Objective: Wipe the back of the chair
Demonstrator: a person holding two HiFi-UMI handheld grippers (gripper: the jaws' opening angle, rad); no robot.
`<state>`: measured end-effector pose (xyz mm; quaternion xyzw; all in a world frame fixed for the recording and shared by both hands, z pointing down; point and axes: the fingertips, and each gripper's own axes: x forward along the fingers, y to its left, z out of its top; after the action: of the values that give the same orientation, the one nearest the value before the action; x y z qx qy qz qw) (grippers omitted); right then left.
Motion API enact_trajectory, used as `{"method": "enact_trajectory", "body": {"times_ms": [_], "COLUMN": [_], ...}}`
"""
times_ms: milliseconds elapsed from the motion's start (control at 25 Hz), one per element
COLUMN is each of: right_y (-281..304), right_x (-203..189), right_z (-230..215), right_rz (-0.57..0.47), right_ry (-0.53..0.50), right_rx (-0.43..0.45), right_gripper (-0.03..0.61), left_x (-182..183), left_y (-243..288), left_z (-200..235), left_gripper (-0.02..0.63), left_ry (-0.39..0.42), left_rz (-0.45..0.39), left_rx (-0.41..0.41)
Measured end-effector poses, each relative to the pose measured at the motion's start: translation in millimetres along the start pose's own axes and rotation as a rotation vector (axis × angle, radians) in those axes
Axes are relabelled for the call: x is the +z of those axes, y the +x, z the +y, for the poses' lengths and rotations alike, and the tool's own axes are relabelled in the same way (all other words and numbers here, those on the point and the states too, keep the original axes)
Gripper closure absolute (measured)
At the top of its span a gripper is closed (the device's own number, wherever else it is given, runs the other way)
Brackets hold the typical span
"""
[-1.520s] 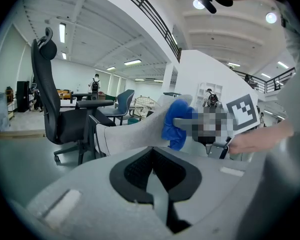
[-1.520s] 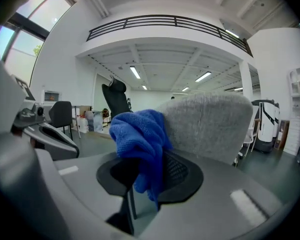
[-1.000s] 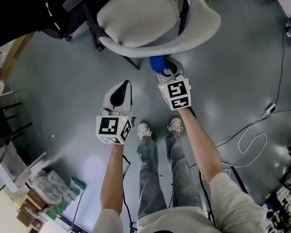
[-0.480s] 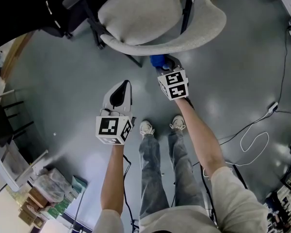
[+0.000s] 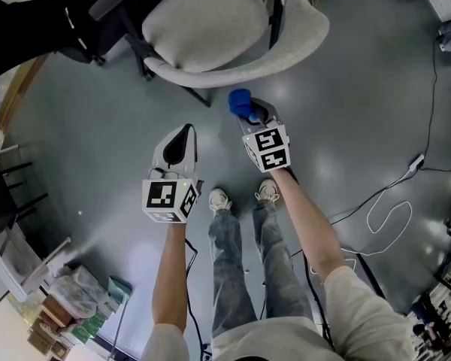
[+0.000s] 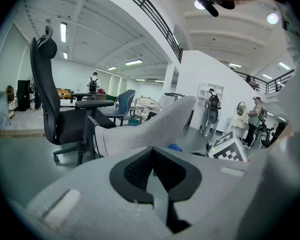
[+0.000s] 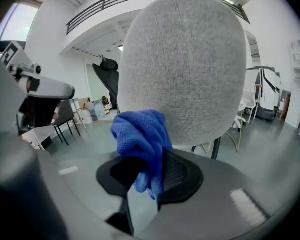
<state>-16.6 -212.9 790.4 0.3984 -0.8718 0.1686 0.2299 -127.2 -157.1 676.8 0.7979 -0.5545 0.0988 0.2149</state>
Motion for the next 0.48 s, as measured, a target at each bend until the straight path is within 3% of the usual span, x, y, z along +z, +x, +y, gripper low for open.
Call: {"method": "enact_trajectory", "body": {"times_ms": [240, 480], "right_y": [-54.9, -92.5], "right_x": [13.5, 55.0], "right_z": [2.2, 4.8], "right_rz": [-0.066, -0.149], "right_ry": [-0.02, -0.07], "right_rx": [-0.01, -0.008], "right_gripper": [0.476, 0.476], "left_x": [3.6, 9.7], "left_y": [4.4, 11.8], "left_z": [-15.4, -34.8], "left_gripper": [0.612, 0.612], "left_ry": [0.0, 0.004], "left_rz": [-0.013, -0.021], "left_rx": [-0.006, -0.024]}}
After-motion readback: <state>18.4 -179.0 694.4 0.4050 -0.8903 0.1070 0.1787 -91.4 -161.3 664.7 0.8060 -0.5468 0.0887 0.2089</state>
